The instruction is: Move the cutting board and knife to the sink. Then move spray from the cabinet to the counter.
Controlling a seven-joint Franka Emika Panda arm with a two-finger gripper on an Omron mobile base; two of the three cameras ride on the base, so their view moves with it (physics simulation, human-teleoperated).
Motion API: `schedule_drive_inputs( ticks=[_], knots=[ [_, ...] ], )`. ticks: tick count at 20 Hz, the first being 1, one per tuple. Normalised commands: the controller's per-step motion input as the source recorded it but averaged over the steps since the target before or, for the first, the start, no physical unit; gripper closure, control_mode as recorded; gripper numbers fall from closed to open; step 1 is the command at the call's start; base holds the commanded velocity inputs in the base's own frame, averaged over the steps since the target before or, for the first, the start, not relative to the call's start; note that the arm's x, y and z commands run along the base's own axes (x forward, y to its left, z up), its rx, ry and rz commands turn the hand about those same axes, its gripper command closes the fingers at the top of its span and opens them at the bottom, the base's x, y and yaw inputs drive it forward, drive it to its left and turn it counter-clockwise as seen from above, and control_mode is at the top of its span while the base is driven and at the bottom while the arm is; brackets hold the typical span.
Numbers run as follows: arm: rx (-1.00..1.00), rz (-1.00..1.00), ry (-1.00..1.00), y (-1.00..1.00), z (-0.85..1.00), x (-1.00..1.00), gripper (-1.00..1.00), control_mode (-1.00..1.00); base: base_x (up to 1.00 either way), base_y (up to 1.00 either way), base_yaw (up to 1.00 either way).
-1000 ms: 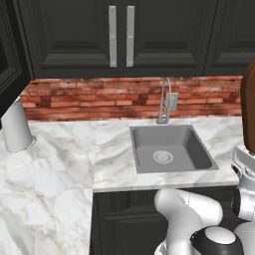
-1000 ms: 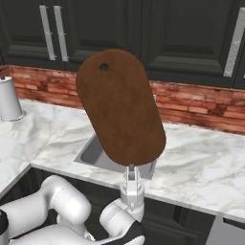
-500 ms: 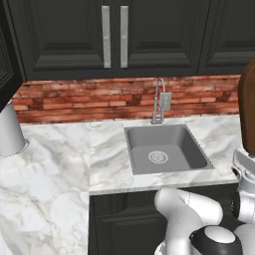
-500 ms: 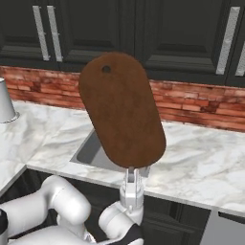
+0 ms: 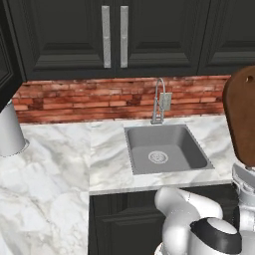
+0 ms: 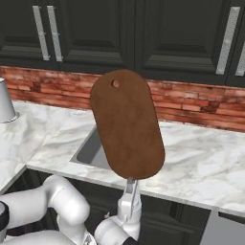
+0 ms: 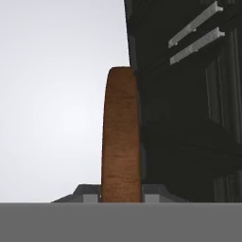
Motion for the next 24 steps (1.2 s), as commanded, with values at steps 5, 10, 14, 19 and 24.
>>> schedule_drive_inputs(
  ticks=[5, 10, 14, 19, 24],
  knots=[
    [0.00, -0.10, 0.07, 0.00, -0.21, 0.00, 1.00, -1.00, 0.00, 0.00, 0.00],
    [0.00, -0.08, 0.08, 0.00, -0.17, 0.00, 1.00, -1.00, 0.00, 0.00, 0.00],
    [0.00, -0.03, 0.16, 0.00, -0.09, 0.02, 1.00, -1.00, 0.00, 0.00, 0.00],
    [0.00, 0.00, 0.13, 0.00, 0.00, 0.05, 1.00, -1.00, 0.00, 0.00, 0.00],
    [0.02, 0.00, 0.13, -0.05, 0.00, 0.01, 1.00, -1.00, 0.00, 0.00, 0.00]
  ],
)
